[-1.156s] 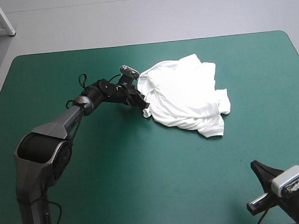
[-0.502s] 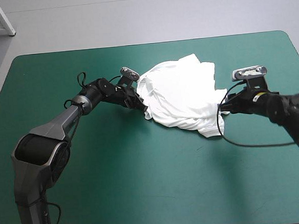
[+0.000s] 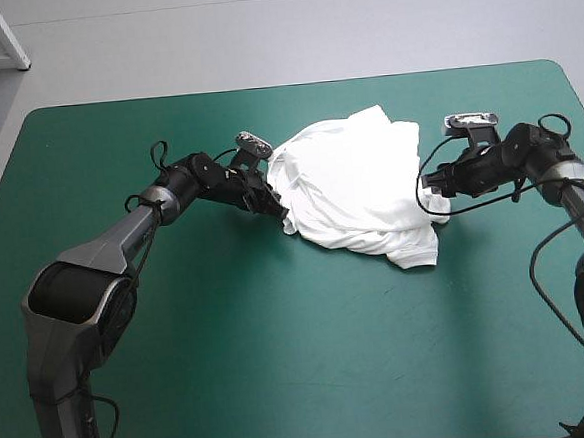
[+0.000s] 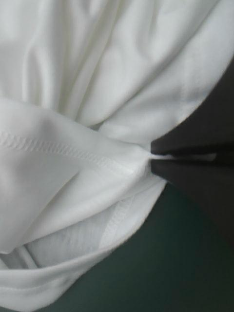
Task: Fold the cloth
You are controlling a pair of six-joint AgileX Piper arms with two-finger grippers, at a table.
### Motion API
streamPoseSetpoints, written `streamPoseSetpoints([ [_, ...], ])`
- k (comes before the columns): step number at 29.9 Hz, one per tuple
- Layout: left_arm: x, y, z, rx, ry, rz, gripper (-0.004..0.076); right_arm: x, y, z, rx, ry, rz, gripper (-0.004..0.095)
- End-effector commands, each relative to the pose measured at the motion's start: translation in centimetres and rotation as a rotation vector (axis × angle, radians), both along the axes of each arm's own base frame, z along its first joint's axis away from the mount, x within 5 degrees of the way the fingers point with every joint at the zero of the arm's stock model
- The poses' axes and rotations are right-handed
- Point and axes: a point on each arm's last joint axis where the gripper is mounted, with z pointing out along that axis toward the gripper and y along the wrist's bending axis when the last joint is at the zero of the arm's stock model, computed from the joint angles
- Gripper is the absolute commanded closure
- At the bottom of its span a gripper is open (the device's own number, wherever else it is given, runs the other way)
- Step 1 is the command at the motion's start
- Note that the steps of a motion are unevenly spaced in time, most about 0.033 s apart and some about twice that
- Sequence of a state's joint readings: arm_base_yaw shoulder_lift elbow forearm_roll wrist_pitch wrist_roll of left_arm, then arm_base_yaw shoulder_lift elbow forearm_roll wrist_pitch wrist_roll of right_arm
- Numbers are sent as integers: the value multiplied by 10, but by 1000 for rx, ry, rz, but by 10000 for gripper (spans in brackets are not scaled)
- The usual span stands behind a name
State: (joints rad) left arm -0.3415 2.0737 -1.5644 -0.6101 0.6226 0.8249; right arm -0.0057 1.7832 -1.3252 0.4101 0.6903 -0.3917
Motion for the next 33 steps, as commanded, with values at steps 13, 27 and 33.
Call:
streamPoseSetpoints([
  [13, -5, -1, 36, -49, -55, -2, 705, 21, 14, -28, -23, 1, 59, 471],
  [27, -5, 11, 63, 21, -148, 38, 705, 16, 18, 5, -61, -124, 88, 920],
  [33, -16, 26, 130, -33, -304, 67, 705, -1, 18, 92, -55, -333, 96, 920],
])
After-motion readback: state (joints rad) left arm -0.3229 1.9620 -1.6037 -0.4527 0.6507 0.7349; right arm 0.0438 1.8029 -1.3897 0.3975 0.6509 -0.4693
